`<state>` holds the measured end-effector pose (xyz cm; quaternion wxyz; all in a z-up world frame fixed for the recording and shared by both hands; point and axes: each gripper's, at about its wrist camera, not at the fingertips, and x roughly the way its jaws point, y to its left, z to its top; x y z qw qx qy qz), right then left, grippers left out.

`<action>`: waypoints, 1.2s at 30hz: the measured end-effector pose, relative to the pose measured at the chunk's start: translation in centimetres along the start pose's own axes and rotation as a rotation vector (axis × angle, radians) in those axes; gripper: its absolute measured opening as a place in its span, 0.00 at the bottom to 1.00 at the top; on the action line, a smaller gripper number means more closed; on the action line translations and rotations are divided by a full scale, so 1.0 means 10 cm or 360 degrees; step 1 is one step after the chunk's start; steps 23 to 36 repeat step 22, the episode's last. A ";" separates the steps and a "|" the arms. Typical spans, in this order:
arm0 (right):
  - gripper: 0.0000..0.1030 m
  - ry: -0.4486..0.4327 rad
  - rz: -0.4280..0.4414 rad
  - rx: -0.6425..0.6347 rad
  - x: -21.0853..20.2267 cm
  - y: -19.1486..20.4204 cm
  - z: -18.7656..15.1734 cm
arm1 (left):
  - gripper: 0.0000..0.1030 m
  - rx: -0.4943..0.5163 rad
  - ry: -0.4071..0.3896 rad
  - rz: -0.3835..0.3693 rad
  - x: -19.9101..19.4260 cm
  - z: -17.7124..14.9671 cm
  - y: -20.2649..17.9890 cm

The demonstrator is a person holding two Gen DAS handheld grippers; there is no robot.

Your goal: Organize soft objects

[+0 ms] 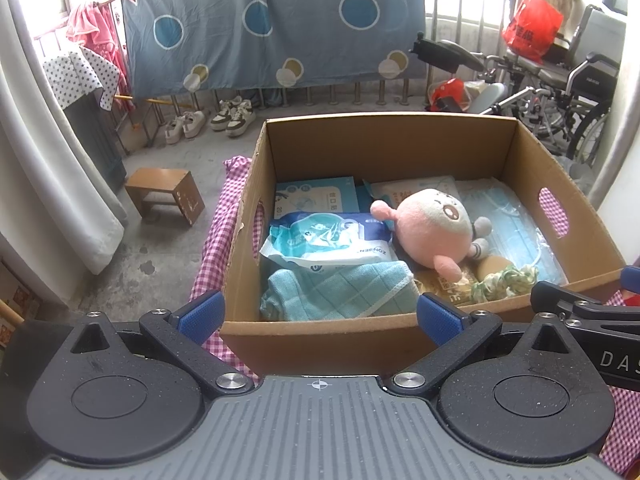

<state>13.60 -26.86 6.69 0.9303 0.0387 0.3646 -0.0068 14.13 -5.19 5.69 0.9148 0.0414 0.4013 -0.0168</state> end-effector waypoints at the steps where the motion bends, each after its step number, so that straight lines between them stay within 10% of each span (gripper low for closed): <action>1: 1.00 0.0000 0.0000 0.0000 0.00 0.00 0.00 | 0.99 -0.0001 0.0001 0.0000 0.00 0.00 0.00; 36: 1.00 -0.0001 0.0000 -0.0002 0.00 0.00 0.00 | 0.99 -0.0001 -0.0001 0.0005 -0.01 0.00 0.02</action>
